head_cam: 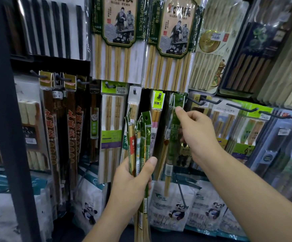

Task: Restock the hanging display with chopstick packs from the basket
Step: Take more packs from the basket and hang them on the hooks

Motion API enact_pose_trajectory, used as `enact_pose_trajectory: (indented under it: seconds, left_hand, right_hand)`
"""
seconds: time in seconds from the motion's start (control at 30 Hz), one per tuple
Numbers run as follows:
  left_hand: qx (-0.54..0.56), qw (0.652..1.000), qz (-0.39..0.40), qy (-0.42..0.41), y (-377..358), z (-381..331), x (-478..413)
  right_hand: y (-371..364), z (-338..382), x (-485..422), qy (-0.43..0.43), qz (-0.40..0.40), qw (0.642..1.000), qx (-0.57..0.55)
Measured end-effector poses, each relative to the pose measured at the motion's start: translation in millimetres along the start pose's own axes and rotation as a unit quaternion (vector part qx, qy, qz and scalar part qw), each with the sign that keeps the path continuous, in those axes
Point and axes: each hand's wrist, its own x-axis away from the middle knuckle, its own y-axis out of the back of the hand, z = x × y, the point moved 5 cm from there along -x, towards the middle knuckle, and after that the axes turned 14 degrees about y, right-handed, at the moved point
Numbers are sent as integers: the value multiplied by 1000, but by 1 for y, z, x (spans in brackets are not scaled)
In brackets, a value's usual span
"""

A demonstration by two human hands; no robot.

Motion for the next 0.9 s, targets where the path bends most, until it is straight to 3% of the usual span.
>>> enact_pose_trajectory:
  seconds: [0.17, 0.33, 0.53, 0.67, 0.9]
  left_hand:
    - [-11, 1000, 15, -12, -3, -1, 1]
    - [-29, 999, 17, -26, -7, -1, 4]
    - [-31, 998, 28, -37, -9, -3, 6]
    - [-22, 999, 23, -36, -9, -3, 6]
    - [29, 1000, -5, 11, 1, 6, -1]
  right_hand:
    - [4, -2, 20, 19, 7, 1000, 23]
    - [-17, 12, 39, 66, 150, 986, -37]
    - [-22, 19, 45, 100, 172, 979, -53]
    - [-21, 17, 43, 99, 152, 983, -35]
    - [-3, 16, 9, 43, 20, 994, -101]
